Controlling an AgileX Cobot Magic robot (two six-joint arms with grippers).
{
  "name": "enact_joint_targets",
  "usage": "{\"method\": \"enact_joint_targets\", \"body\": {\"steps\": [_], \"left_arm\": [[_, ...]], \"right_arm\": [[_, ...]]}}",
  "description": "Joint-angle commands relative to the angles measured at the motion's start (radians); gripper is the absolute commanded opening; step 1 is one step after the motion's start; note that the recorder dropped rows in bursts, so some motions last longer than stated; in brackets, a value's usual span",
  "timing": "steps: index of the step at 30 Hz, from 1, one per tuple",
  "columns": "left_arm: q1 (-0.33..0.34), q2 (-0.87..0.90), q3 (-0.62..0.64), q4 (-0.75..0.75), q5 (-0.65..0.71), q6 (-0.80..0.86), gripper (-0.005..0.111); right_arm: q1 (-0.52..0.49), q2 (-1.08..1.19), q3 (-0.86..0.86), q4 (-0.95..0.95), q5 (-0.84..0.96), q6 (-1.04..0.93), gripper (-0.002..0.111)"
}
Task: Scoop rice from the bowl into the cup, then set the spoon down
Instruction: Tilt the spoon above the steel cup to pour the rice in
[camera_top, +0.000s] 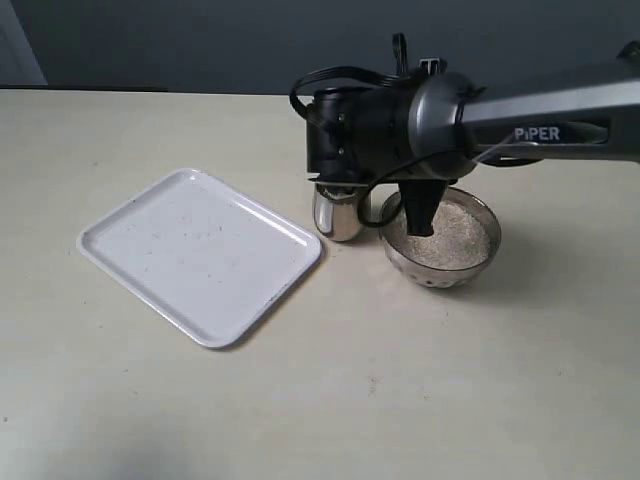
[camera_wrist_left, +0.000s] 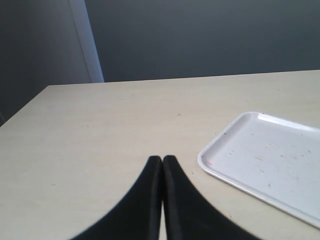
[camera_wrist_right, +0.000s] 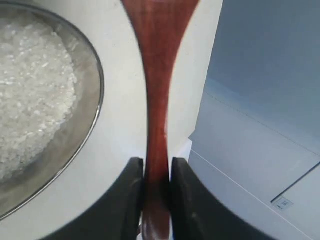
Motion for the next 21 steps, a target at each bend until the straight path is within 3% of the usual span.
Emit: {"method": "enact_joint_targets", "body": {"steps": [1,21], "left_arm": [[-0.005,-0.004,-0.002,0.003,-0.015,-0.005,0.001],[-0.005,-0.004,-0.002,0.003,-0.015,-0.005,0.001]], "right_arm": [[0.001,-0.013,0.003,-0.010,0.005,0.025,-0.001],[0.003,-0.015,0.003,-0.009,0.005,0.025,-0.001]]}}
